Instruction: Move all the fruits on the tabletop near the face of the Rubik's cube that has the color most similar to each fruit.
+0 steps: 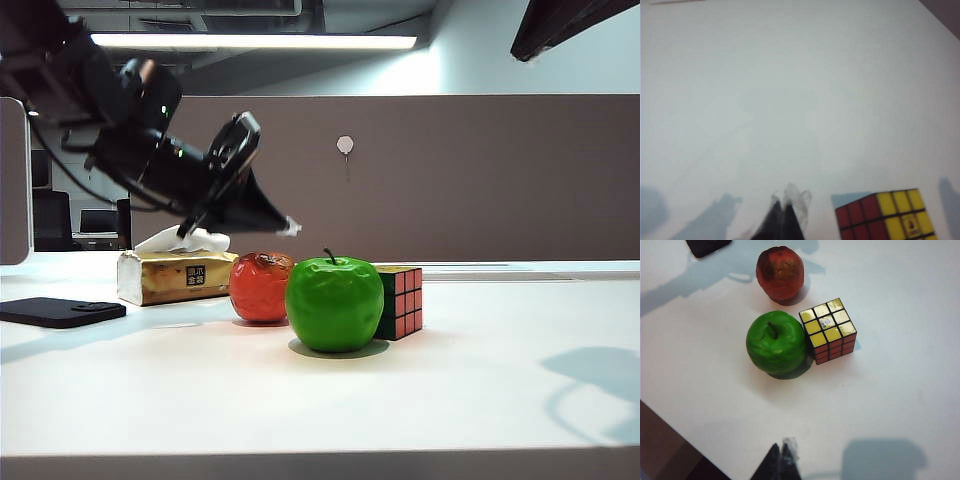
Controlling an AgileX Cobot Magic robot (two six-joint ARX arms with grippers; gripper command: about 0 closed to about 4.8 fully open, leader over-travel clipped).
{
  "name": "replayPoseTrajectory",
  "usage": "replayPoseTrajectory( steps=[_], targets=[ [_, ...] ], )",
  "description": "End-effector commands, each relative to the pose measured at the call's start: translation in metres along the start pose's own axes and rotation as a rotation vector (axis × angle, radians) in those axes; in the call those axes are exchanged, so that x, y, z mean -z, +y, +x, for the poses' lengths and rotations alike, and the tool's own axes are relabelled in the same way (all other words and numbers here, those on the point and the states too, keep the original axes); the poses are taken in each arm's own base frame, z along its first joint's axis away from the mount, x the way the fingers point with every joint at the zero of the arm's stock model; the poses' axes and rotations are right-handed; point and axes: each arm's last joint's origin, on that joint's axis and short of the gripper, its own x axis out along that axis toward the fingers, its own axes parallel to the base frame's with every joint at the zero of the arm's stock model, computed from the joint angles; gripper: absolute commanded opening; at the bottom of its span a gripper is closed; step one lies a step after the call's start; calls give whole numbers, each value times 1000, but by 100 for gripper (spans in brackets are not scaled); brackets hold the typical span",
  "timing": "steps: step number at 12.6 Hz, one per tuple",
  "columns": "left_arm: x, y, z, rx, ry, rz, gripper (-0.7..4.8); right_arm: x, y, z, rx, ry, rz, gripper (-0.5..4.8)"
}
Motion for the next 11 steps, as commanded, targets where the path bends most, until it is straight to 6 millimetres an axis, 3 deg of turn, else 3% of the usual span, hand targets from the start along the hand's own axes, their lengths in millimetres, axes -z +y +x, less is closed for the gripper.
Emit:
replayPoseTrajectory(
  steps=[1,6,9,11],
  targets=[
    [-13,-7,-4,-30,30,15,-5,-2,1,-1,-8,-17,0,-1],
    [-38,-37,2,-269,176,142,-5,-2,1,-1,-8,-17,0,-1],
    [-41,-43,5,-262,173,147,-5,-2,1,-1,-8,-18,1,-1],
    [-34,-43,12,-354,214,139,-5,-2,1,-1,-8,-18,4,-1]
  ],
)
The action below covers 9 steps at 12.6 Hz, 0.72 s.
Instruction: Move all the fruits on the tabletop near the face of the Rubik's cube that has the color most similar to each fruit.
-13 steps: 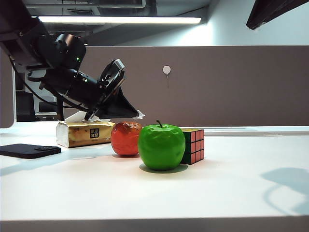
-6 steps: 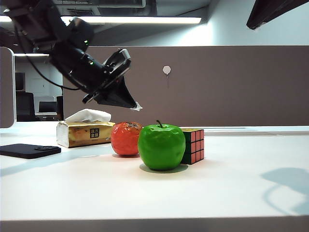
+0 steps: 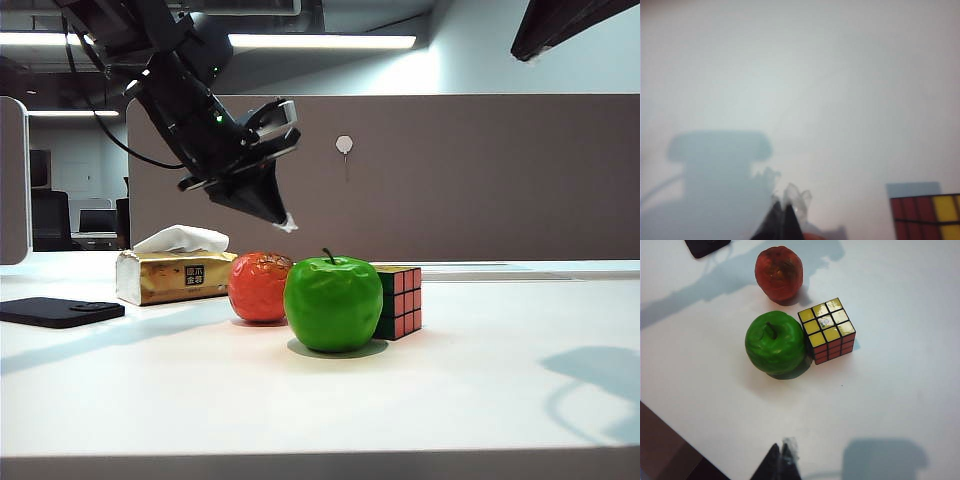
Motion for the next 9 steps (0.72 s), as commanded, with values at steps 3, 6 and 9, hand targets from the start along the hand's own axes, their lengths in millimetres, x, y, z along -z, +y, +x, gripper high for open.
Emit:
replayPoseTrajectory(
  steps=[3,6,9],
  targets=[
    [8,-3,13,-10,69,-13,-5,-3,1,-1,-9,-33,16,-1],
    [8,-5,14,-4,67,-9,-5,-3,1,-1,-9,-33,17,-1],
    [9,-5,14,-1,74,-11,-5,-3,1,-1,-9,-32,17,-1]
  ],
)
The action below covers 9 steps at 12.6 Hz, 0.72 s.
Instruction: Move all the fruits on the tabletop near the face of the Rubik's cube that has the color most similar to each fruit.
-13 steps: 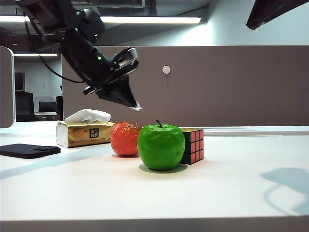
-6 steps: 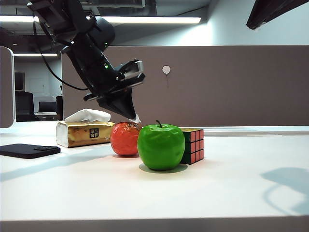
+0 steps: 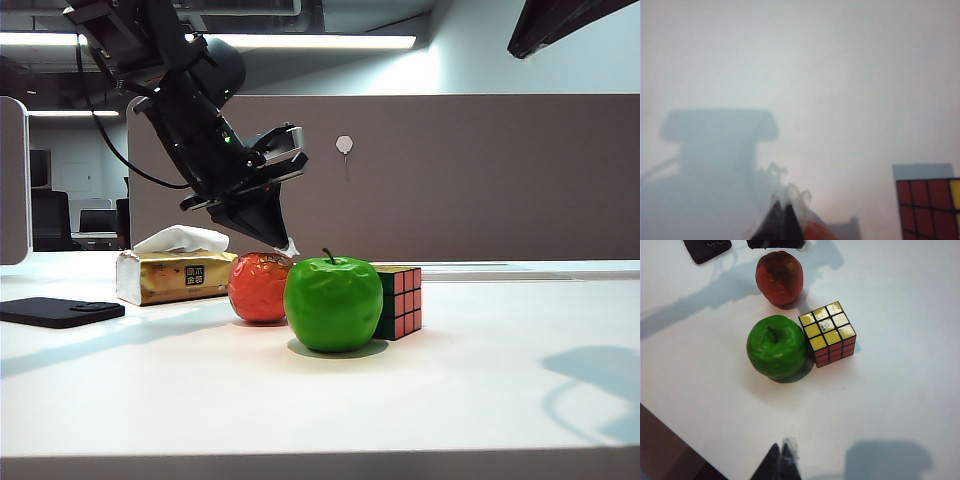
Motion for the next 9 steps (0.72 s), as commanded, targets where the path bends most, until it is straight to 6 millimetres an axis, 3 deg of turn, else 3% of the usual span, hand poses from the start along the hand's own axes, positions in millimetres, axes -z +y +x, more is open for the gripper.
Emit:
replayPoseTrajectory(
  steps=[1,9],
  targets=[
    [-2,-1,-2,5,-6,2,-5,-2,1,-1,-8,-21,1,-1],
    [6,-2,-2,12,76,-20,-5,-2,1,-1,-7,-20,2,-1]
  ],
)
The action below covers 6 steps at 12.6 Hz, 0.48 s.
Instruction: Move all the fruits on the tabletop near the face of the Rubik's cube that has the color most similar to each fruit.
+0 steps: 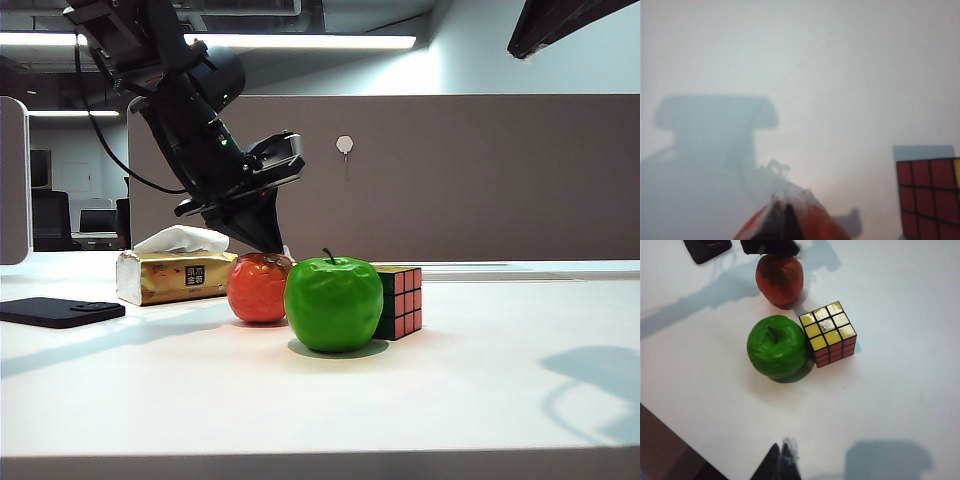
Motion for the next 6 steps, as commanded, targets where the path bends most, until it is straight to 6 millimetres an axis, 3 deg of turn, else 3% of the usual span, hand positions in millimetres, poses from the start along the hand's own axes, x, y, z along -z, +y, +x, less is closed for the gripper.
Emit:
replayPoseTrajectory(
  steps=[1,6],
  targets=[
    [4,-2,-2,11,57,-15,-5,-2,1,-1,-7,-20,3,-1],
    [9,-2,-2,16,110,-30,-5,-2,1,-1,-7,-20,2,-1]
  ],
)
